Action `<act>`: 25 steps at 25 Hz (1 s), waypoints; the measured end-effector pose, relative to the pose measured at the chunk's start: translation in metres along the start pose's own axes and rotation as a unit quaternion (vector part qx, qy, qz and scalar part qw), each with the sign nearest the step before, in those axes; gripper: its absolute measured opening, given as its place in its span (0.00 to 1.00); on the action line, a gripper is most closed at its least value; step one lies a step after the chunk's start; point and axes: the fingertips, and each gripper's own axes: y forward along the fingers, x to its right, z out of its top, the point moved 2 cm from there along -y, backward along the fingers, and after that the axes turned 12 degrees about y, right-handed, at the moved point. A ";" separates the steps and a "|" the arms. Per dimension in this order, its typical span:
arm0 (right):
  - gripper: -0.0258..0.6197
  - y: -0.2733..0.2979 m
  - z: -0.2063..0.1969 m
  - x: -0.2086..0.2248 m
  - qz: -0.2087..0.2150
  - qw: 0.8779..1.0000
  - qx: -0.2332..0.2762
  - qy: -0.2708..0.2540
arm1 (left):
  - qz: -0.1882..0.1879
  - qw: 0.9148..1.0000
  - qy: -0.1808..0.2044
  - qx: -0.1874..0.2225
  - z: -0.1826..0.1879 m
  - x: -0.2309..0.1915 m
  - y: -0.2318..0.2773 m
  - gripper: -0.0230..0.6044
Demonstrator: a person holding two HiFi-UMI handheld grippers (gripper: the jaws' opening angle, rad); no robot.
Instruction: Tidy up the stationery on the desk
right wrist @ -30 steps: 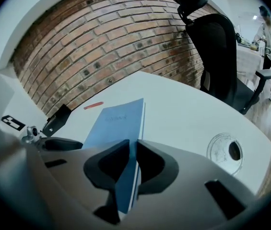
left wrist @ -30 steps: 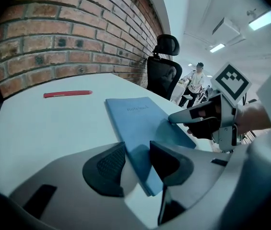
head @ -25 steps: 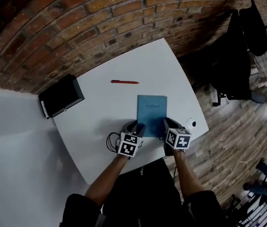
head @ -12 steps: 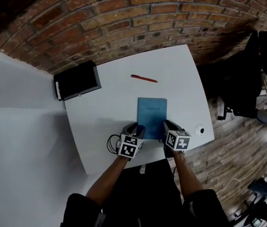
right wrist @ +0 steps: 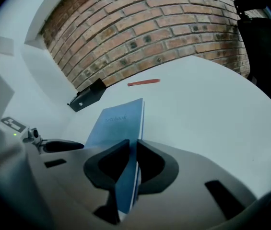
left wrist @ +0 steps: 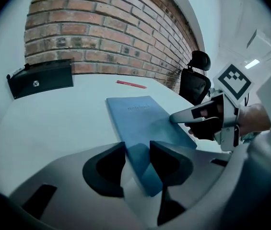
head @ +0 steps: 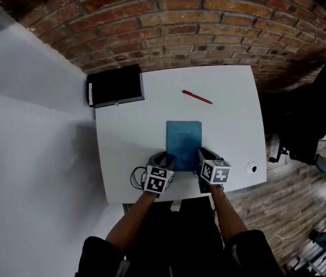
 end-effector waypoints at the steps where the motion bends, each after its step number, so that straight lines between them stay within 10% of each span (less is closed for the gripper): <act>1: 0.14 0.003 -0.001 -0.005 0.003 1.000 -0.004 -0.006 | 0.005 1.000 -0.006 0.000 -0.003 -0.003 -0.004 0.31; 25: 0.14 0.036 -0.040 -0.094 0.052 0.995 -0.052 -0.069 | 0.081 0.993 -0.085 0.005 -0.057 -0.063 -0.064 0.31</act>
